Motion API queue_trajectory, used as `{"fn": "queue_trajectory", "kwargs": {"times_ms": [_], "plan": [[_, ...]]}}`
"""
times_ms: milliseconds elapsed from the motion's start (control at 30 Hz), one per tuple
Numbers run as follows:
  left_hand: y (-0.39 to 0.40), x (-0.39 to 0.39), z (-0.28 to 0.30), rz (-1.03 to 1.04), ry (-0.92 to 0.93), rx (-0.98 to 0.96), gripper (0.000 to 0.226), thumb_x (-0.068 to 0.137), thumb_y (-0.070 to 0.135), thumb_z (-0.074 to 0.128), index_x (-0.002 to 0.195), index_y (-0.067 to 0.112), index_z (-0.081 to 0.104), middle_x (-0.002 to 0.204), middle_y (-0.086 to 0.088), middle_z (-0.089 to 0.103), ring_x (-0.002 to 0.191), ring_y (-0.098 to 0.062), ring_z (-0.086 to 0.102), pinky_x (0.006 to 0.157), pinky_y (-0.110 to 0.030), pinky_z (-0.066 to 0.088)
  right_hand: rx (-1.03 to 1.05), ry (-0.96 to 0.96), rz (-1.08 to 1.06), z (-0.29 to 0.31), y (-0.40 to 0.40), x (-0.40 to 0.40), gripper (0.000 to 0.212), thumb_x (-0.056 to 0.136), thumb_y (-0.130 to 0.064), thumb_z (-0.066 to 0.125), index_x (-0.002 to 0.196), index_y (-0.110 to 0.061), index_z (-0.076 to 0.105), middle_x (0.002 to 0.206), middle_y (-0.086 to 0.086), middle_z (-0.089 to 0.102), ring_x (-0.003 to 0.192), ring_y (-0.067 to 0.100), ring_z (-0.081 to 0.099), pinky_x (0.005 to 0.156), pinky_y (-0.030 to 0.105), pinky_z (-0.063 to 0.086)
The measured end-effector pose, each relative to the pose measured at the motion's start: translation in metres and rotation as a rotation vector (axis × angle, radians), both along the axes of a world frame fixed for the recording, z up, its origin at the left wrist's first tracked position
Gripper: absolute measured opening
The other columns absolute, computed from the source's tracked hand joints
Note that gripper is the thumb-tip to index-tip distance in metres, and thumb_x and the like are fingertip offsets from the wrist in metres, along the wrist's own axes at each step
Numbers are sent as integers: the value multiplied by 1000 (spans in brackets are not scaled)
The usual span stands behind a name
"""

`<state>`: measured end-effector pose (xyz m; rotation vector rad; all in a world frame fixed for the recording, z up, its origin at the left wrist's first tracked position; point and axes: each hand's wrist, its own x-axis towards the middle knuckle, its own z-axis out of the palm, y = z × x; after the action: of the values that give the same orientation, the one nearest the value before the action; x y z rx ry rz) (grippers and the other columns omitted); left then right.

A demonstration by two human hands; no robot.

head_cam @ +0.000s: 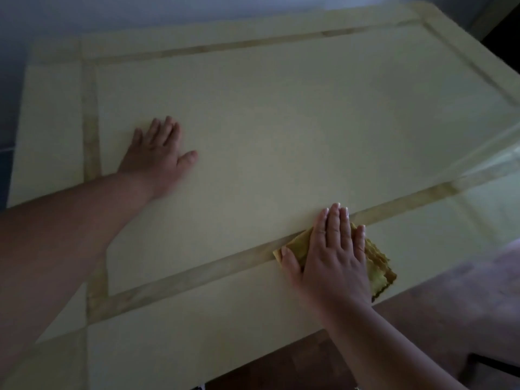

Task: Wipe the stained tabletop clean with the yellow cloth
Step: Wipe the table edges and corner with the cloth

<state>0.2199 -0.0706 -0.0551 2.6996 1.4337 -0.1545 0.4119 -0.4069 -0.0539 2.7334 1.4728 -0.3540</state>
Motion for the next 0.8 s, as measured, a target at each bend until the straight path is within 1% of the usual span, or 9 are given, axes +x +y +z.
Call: {"fn": "queue_trajectory", "kwargs": {"times_ms": [67,167,200,300,400,500,567,667,800], "plan": [[0,1,-1,0,-4,5,90,99,70,16,168,13,7,177,-6,-1,164,-26,-1,131,-53,1,35,0,1,-4,5,-18,112,96,-81,12,170,-3,-16,181,20,-21,167,31,-27,136,58,-10],[2,2,-3,1,-10,9,94,95,72,11,168,13,7,178,-6,-1,164,-25,-2,131,-53,1,126,-23,32,-12,21,-47,113,97,-76,35,171,6,14,181,28,9,171,38,1,135,66,10],[2,2,-3,4,-18,7,96,93,73,9,168,14,7,178,-5,0,164,-24,-2,131,-53,1,143,-30,48,-15,27,-54,113,96,-75,40,170,8,20,180,30,16,171,39,7,134,68,15],[5,2,-4,5,-38,4,95,92,72,11,168,14,9,178,-5,0,164,-24,-1,131,-53,3,162,-50,87,-18,52,-68,113,94,-74,46,168,9,27,178,31,22,169,41,15,132,70,21],[5,2,-2,-8,-47,2,94,93,72,11,167,13,10,178,-6,3,164,-24,1,131,-52,4,172,-59,101,-17,81,-76,113,93,-73,47,167,10,29,176,32,26,169,42,18,131,70,22],[7,0,0,-51,-65,33,92,95,70,11,166,12,19,177,-8,12,163,-28,10,130,-52,11,179,-45,111,-16,113,-83,113,93,-73,46,167,10,28,177,32,23,170,40,14,133,68,18],[11,-3,4,-76,-122,73,85,98,66,16,162,13,34,173,-7,27,159,-29,24,128,-51,21,172,-28,119,-14,136,-86,114,94,-75,41,170,7,20,180,30,14,171,38,5,135,65,10],[28,-9,10,-118,-251,151,61,101,56,32,142,22,62,154,-2,56,137,-30,51,112,-48,40,134,16,116,-11,173,-88,116,94,-79,30,171,3,2,182,25,-5,170,34,-14,135,62,-6],[64,-23,10,-331,-320,205,42,104,46,45,126,25,74,131,1,71,108,-30,61,91,-45,48,79,57,105,-3,222,-91,114,93,-80,15,170,-2,-17,180,22,-25,165,30,-33,133,59,-17]]}}
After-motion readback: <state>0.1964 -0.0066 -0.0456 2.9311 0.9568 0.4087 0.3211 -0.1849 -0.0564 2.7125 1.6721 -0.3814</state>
